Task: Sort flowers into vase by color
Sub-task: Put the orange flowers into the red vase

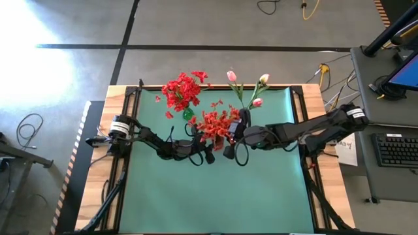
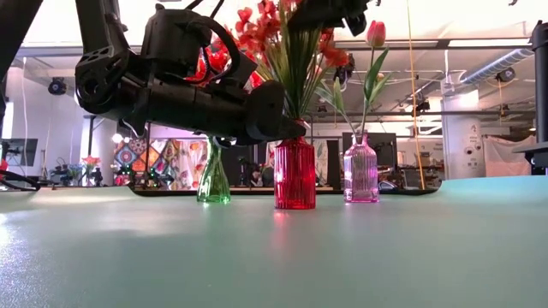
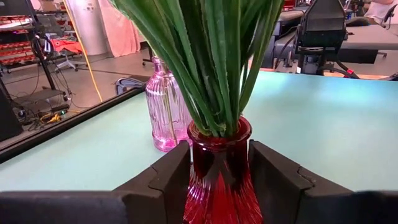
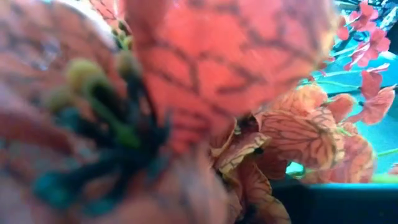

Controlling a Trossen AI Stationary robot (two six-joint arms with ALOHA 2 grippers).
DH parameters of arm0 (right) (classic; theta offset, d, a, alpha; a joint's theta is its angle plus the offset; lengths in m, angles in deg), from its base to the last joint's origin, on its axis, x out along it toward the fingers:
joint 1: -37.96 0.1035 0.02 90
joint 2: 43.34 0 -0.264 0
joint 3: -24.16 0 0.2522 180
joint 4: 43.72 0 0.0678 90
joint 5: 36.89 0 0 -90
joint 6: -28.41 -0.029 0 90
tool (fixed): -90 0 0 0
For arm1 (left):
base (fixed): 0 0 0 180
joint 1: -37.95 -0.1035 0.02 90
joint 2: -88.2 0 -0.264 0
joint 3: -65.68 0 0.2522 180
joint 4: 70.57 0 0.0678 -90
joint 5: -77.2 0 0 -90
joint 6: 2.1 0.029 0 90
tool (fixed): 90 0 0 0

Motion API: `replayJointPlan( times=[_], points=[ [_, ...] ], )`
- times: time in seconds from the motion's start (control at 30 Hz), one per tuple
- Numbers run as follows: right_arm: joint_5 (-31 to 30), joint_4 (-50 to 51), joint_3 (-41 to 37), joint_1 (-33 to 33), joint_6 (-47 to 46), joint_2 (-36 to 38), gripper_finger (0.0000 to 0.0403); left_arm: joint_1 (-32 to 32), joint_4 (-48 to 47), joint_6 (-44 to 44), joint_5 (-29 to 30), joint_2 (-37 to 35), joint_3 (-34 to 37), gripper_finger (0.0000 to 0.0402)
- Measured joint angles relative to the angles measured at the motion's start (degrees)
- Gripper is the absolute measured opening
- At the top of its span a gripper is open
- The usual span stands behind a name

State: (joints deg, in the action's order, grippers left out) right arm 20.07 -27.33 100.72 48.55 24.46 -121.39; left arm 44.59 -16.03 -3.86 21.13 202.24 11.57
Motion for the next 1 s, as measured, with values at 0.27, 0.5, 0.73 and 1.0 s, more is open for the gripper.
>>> replayJointPlan(
  times=[0.27, 0.5, 0.73, 1.0],
  points=[
    [0.02, -0.04, 0.00, -0.12, -0.07, -1.71, 0.0029, 0.01, -0.15, 0.00, 0.00, 0.00, 0.00, 0.0140],
    [0.01, 0.09, 0.00, -0.12, 0.02, -3.45, 0.0029, 0.02, -0.22, 0.00, 0.00, 0.00, 0.00, 0.0140],
    [0.02, -0.05, -0.27, -0.12, 0.07, -4.25, 0.0029, 0.02, -0.22, 0.00, 0.00, 0.00, 0.00, 0.0140],
    [0.02, -0.11, -0.81, -0.12, 0.03, -4.25, 0.0029, 0.02, -0.22, 0.00, 0.00, 0.00, 0.00, 0.0140]
  ],
)
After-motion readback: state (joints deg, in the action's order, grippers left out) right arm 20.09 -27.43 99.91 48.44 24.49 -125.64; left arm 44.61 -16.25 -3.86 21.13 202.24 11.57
